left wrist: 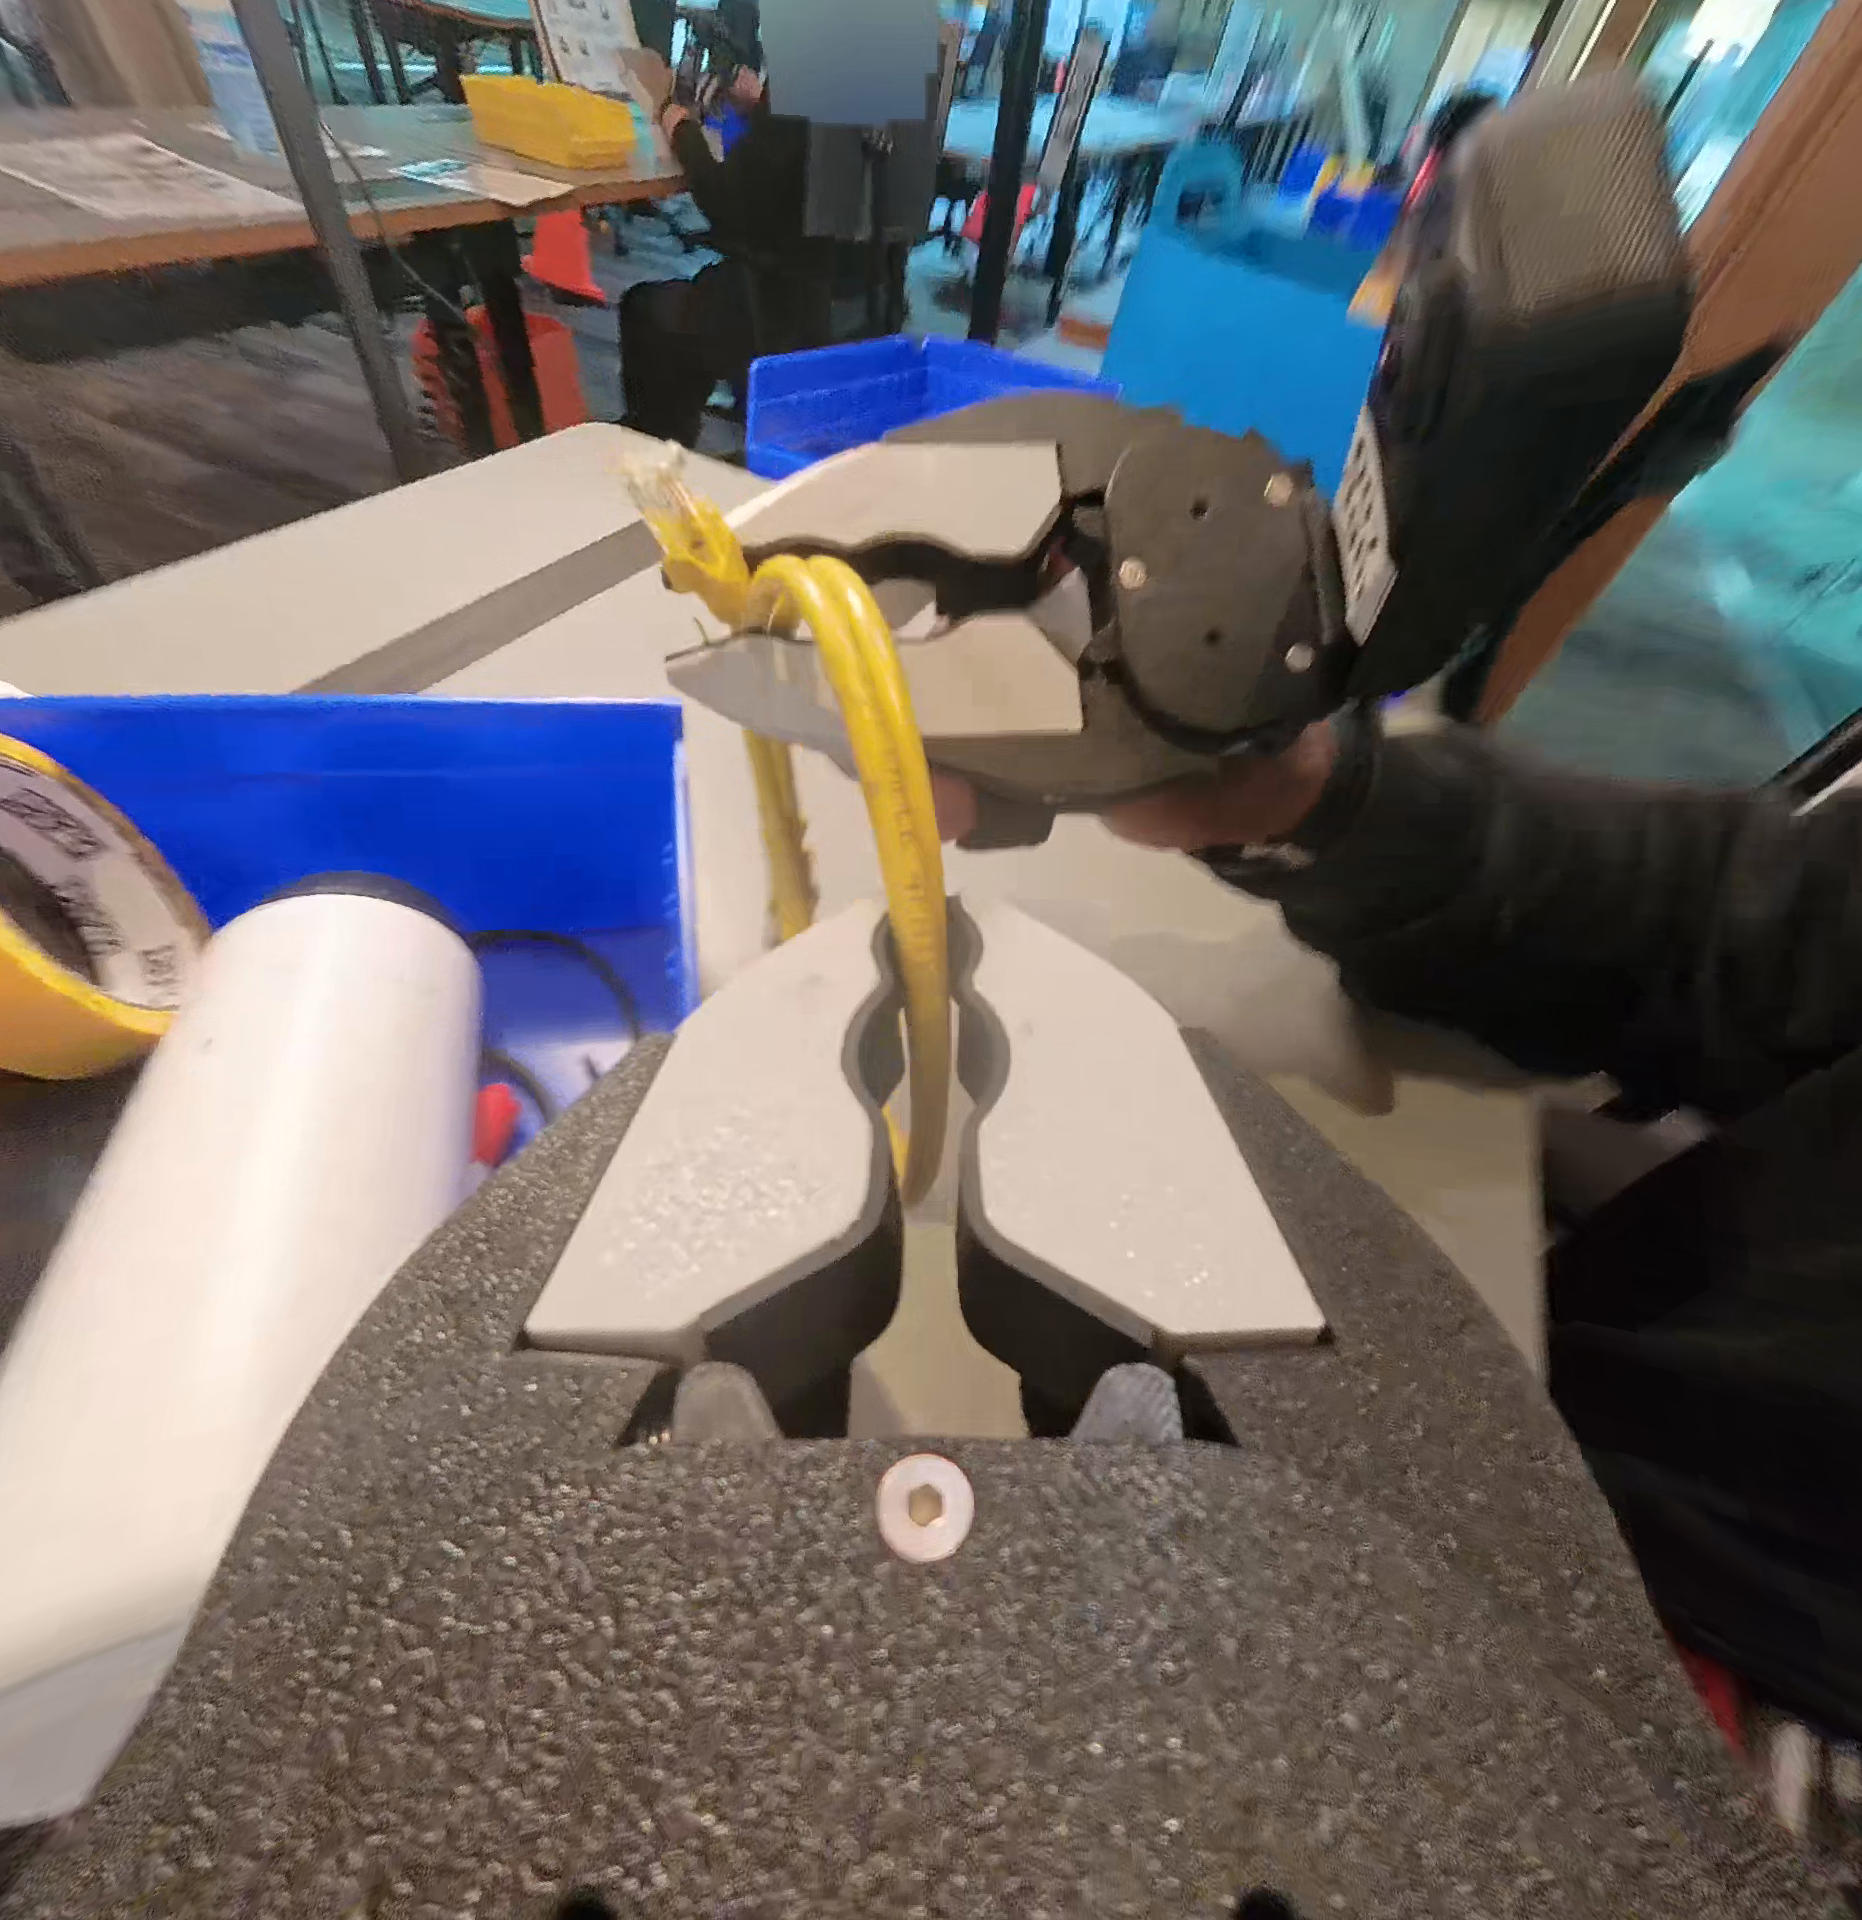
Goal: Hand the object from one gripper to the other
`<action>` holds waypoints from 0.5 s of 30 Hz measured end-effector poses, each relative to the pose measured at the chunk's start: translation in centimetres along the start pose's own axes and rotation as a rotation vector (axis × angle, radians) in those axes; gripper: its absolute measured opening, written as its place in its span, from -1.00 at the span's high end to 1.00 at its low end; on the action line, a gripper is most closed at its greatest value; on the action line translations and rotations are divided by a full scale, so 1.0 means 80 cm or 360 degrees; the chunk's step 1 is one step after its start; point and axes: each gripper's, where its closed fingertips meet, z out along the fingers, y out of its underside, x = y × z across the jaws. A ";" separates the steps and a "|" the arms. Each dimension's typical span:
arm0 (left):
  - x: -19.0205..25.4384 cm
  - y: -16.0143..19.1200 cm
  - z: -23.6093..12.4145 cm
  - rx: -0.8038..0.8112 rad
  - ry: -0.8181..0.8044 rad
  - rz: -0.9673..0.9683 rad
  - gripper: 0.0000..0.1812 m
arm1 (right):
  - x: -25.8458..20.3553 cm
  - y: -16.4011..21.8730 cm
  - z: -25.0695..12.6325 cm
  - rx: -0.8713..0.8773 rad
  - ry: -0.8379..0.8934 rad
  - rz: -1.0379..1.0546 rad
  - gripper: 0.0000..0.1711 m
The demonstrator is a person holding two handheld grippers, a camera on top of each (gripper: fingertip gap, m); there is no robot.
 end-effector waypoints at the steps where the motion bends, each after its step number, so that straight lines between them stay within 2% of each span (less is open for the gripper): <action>1: 0.001 -0.005 0.000 0.0062 0.0054 -0.0111 0.94 | -0.001 0.003 -0.001 -0.0017 -0.0041 0.0030 0.80; 5: -0.010 -0.031 -0.012 0.0353 0.0163 -0.0471 0.95 | 0.007 0.000 -0.024 0.0086 -0.0080 0.0094 0.70; 10: -0.038 -0.053 -0.032 0.0670 0.0074 -0.0660 0.94 | -0.005 0.003 -0.063 0.0289 -0.0022 0.0077 0.63; 15: -0.048 -0.067 -0.049 0.0906 0.0108 -0.0881 0.95 | -0.077 0.007 -0.072 0.0321 0.0111 -0.0336 0.54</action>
